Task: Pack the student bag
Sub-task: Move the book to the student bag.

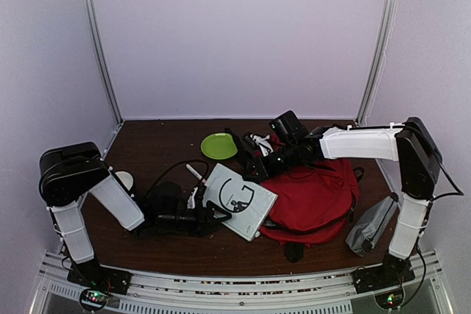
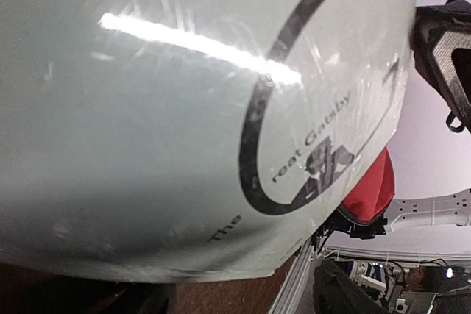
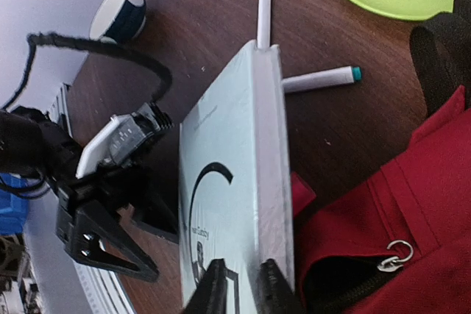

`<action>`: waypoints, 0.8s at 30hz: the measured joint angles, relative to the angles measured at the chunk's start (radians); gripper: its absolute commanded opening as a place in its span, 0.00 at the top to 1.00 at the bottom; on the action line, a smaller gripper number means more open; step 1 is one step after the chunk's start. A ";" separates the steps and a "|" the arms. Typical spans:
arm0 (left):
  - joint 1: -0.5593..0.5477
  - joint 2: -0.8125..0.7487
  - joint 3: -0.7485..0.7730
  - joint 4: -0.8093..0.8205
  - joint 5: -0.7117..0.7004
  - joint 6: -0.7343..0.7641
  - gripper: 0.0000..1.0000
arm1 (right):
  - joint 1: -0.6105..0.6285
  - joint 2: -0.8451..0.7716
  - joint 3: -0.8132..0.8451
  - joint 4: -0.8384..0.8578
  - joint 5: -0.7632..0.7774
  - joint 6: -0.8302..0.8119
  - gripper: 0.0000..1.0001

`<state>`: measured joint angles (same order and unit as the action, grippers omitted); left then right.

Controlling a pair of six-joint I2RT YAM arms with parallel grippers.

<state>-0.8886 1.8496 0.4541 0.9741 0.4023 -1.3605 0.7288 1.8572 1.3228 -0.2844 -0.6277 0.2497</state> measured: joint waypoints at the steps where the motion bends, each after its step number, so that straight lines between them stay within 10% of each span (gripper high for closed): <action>1: -0.001 0.004 0.003 0.000 0.002 0.003 0.32 | -0.006 0.004 -0.002 -0.015 0.003 -0.004 0.68; 24: -0.002 0.036 -0.007 0.064 -0.002 0.000 0.40 | -0.005 0.187 0.327 -0.291 0.077 -0.180 0.45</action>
<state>-0.8902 1.8854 0.4473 1.0386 0.4007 -1.3609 0.7235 2.0445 1.6501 -0.5755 -0.5503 0.0700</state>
